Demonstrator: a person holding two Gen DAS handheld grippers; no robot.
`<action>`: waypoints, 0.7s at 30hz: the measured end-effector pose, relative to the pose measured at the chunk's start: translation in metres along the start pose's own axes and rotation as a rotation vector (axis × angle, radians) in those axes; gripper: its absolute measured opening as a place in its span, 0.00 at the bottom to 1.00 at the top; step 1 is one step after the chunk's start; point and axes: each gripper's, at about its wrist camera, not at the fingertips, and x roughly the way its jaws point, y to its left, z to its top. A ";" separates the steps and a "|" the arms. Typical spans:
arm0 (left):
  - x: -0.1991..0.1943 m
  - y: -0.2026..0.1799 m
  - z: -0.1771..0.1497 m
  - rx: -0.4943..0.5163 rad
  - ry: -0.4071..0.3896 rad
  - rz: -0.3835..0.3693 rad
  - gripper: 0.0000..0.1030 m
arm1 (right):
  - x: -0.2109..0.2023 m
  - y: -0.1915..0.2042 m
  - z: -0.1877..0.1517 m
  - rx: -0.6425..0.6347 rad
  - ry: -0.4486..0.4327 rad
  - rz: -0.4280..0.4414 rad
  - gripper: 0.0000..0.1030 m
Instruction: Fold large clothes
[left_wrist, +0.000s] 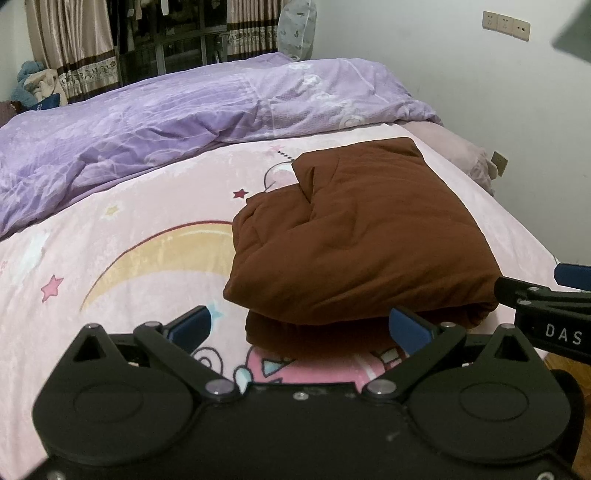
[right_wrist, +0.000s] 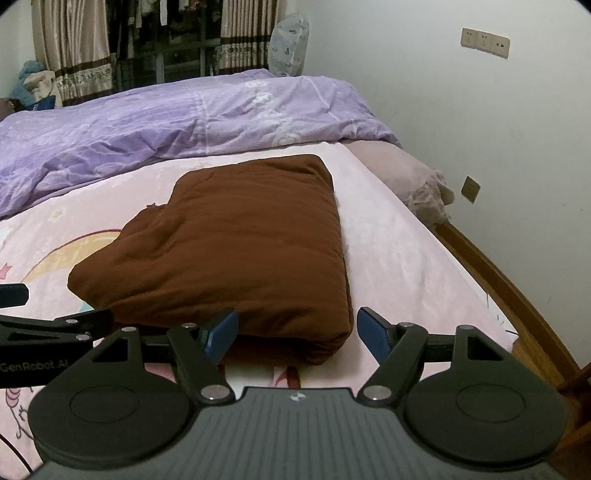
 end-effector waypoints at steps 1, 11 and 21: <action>0.000 0.000 0.000 0.000 -0.002 0.000 1.00 | 0.000 0.000 0.000 0.000 0.001 0.000 0.84; -0.002 0.000 -0.001 -0.004 -0.011 0.004 1.00 | 0.000 -0.002 -0.003 0.003 0.004 -0.002 0.84; -0.002 -0.001 -0.001 -0.004 -0.009 -0.001 1.00 | 0.002 -0.002 -0.002 0.002 0.003 0.000 0.84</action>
